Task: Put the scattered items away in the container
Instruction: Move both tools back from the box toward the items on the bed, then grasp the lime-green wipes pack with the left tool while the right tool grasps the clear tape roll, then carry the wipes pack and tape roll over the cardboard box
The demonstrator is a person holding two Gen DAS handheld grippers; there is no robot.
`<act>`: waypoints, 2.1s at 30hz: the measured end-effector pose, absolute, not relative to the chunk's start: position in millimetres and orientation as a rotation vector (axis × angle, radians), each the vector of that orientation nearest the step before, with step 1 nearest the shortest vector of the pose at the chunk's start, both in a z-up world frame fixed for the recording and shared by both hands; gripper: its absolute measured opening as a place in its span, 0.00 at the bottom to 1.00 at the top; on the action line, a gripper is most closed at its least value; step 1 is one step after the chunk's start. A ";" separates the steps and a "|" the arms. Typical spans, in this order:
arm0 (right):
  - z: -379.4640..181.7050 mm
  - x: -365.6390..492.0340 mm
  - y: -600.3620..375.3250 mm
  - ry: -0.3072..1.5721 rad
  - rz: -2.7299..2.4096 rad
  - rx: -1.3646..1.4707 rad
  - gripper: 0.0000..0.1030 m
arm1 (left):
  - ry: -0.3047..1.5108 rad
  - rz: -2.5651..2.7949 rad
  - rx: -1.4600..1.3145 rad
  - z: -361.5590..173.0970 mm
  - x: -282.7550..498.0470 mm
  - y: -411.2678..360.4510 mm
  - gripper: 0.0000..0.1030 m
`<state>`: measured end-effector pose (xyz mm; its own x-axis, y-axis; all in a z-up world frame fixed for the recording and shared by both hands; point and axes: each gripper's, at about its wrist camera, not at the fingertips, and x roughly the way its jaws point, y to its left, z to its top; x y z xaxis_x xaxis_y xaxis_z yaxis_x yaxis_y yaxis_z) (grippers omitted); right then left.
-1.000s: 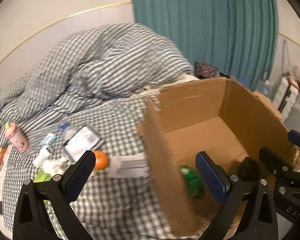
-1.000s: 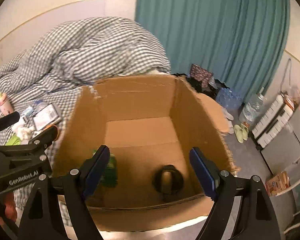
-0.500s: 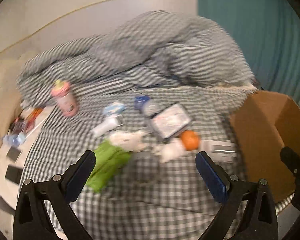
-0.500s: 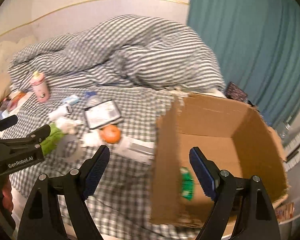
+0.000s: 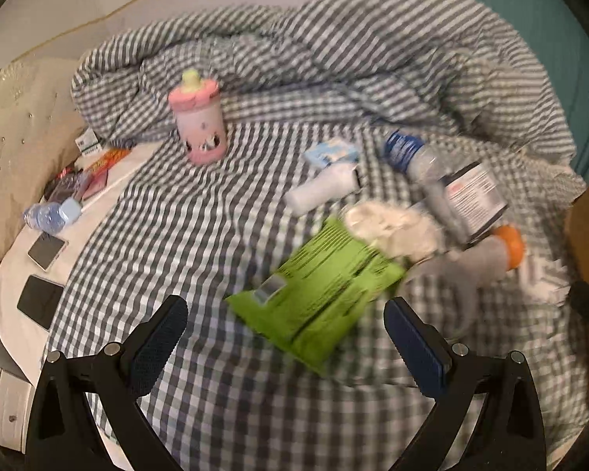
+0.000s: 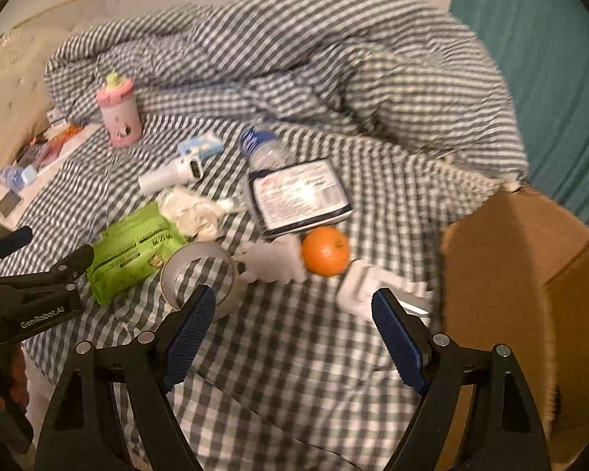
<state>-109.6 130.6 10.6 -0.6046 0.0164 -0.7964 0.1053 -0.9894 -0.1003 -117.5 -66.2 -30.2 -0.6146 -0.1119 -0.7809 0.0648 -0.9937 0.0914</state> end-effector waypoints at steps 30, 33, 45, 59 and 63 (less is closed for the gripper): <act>-100.5 -191.3 95.3 0.142 -2.497 1.695 0.58 | -0.351 -2.906 1.495 -123.1 -182.6 -56.8 1.00; -103.2 -191.1 93.3 0.143 -2.487 1.698 0.40 | -0.359 -2.885 1.494 -122.2 -180.9 -55.2 0.99; -80.5 -178.2 102.6 0.107 -2.505 1.653 0.07 | -0.208 -2.864 1.559 -99.6 -158.9 -61.6 0.83; -39.4 -151.8 106.2 0.098 -2.549 1.568 0.07 | -0.190 -2.871 1.447 -49.6 -131.0 -74.0 0.81; -21.7 -139.4 111.3 0.087 -2.586 1.526 0.07 | -0.197 -2.903 1.412 -32.4 -118.9 -69.7 0.75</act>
<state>-139.4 111.3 -21.7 -0.4767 -0.0893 -0.8745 0.1476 -0.9888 0.0205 -118.9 -69.7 -32.4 -0.6152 0.0299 -0.7878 -0.1359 -0.9883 0.0686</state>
